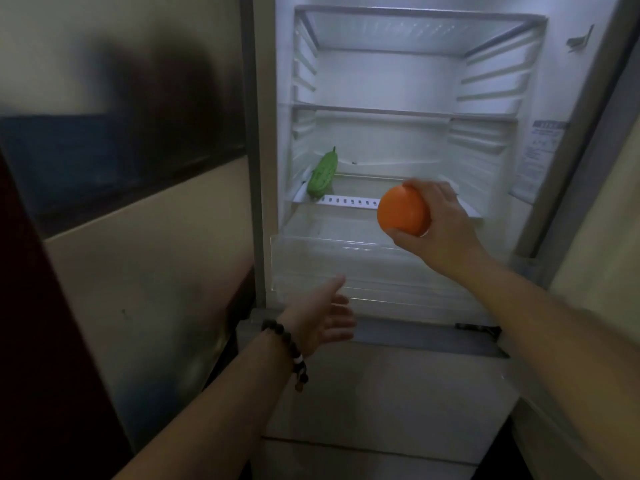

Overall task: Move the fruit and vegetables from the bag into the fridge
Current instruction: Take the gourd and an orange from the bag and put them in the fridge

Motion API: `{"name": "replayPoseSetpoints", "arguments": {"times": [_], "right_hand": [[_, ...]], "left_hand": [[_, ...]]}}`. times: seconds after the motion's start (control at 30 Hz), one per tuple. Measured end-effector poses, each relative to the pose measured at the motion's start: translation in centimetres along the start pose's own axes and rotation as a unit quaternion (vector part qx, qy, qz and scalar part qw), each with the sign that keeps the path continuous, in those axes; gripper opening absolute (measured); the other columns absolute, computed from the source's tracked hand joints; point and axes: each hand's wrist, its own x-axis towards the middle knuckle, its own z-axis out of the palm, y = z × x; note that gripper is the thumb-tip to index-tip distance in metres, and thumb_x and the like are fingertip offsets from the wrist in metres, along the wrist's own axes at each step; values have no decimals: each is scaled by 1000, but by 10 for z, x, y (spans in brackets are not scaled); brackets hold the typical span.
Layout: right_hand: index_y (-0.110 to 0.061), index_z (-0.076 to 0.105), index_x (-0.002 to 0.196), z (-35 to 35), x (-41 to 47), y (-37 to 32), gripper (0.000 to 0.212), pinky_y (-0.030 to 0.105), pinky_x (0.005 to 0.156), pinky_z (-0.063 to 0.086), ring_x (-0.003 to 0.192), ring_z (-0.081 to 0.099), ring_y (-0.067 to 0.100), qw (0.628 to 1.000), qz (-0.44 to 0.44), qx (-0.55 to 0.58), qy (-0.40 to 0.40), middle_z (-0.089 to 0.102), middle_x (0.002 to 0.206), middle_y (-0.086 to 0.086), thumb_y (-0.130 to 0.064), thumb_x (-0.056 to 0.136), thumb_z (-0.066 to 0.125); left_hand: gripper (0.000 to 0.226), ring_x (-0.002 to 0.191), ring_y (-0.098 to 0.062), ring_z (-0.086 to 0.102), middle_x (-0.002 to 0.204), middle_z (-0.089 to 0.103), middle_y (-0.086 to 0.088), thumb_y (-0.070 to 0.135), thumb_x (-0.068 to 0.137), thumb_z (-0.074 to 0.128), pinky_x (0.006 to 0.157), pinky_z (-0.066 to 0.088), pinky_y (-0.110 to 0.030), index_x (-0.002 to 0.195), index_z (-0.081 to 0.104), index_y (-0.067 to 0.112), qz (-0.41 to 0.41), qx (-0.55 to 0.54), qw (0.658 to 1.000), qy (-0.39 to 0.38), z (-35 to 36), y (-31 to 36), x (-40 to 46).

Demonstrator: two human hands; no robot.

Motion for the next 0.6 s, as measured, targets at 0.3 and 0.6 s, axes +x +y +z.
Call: {"name": "replayPoseSetpoints", "arguments": {"times": [0.3,0.6], "right_hand": [[-33,36,130,32,66,-2,72,32,77,41,104,47,22,993,27,12,-116,43,123,2,-35,72,78],[-43,25,135,106,109,23,78,33,85,45,106,49,16,898,-37,-147,-414,44,127,-6,-54,73,71]], "left_hand": [[56,113,-19,46,121,52,-2,57,81,54,98,32,-36,123,51,22,448,609,582,300,-18,38,15],[65,96,-23,50,101,57,-1,72,69,56,96,29,-41,110,55,23,445,647,515,342,-41,23,54]]}}
